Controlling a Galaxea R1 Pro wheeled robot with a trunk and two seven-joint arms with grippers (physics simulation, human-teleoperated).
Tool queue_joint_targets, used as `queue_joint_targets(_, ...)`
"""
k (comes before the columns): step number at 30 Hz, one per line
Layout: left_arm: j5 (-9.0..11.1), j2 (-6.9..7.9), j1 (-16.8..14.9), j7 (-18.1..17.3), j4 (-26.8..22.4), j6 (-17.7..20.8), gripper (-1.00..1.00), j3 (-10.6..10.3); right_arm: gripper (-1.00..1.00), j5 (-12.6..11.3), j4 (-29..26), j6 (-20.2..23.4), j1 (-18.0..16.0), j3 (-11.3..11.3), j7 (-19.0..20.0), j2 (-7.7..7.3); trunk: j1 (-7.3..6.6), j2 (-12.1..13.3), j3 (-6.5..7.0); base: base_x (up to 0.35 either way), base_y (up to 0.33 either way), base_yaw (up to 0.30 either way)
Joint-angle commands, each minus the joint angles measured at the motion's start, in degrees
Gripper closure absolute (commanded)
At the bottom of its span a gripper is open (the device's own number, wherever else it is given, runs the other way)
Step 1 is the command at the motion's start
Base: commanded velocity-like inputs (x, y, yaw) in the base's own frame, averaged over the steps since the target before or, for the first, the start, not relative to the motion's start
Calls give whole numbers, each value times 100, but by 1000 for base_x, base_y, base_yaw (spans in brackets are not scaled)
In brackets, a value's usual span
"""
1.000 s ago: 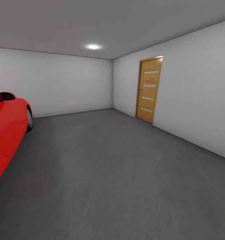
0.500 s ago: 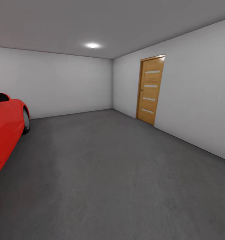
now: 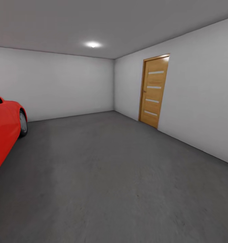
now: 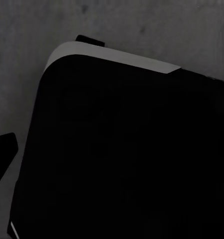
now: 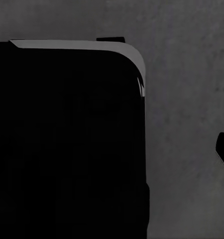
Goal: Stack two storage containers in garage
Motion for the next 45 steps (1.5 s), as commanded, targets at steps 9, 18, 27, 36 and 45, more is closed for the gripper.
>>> queue_joint_targets(9,-2,-2,-3,1,3,-4,-100,26,-100,-16,3,-26,-1,-7,-1,1,3,-2,-5,325,0,0)
queue_joint_targets(18,3,-2,-3,4,3,-17,-100,29,-100,-12,3,-9,-1,-7,5,-10,3,-2,-5,325,0,0)
queue_joint_targets(27,21,-2,-3,10,10,-75,-100,38,-100,20,-13,-16,-1,3,0,27,3,-2,-5,325,0,0)
queue_joint_targets(36,71,-2,-3,10,12,-89,-100,59,-100,36,-15,-66,-1,28,-1,28,3,-2,-5,325,0,-19)
queue_joint_targets(45,77,-2,-3,10,12,-87,-100,60,-100,37,-15,-70,-1,28,-1,46,3,-2,-5,325,0,-216)
